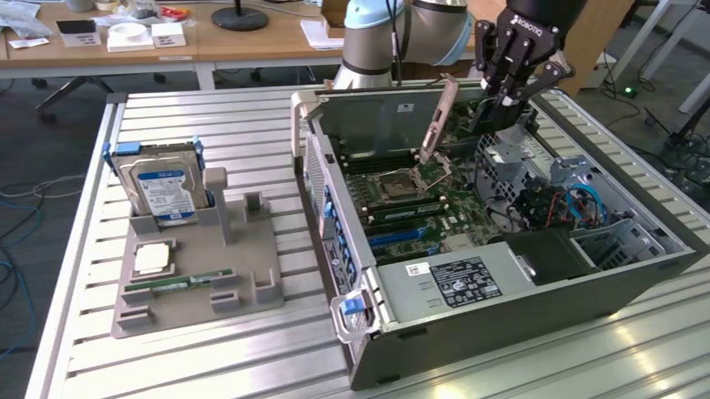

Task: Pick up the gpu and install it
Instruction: 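Insert the gpu into the slot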

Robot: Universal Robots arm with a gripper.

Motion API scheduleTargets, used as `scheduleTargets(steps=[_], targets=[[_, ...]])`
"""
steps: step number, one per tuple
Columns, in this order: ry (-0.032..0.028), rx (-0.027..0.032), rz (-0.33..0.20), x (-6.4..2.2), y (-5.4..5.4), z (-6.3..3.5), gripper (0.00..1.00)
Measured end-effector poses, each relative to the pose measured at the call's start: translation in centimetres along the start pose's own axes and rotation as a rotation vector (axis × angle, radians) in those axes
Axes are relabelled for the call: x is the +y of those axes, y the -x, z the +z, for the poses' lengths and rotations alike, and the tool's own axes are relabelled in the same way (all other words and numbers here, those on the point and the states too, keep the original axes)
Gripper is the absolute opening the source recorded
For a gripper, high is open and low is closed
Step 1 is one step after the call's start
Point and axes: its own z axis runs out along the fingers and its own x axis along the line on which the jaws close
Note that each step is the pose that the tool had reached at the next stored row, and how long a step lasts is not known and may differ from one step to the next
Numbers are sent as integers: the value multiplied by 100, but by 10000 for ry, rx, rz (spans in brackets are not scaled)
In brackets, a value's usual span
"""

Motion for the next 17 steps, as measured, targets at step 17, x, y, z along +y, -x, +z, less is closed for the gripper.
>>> scheduleTargets(steps=[17], targets=[[-6,-13,268,1,0,4,26]])
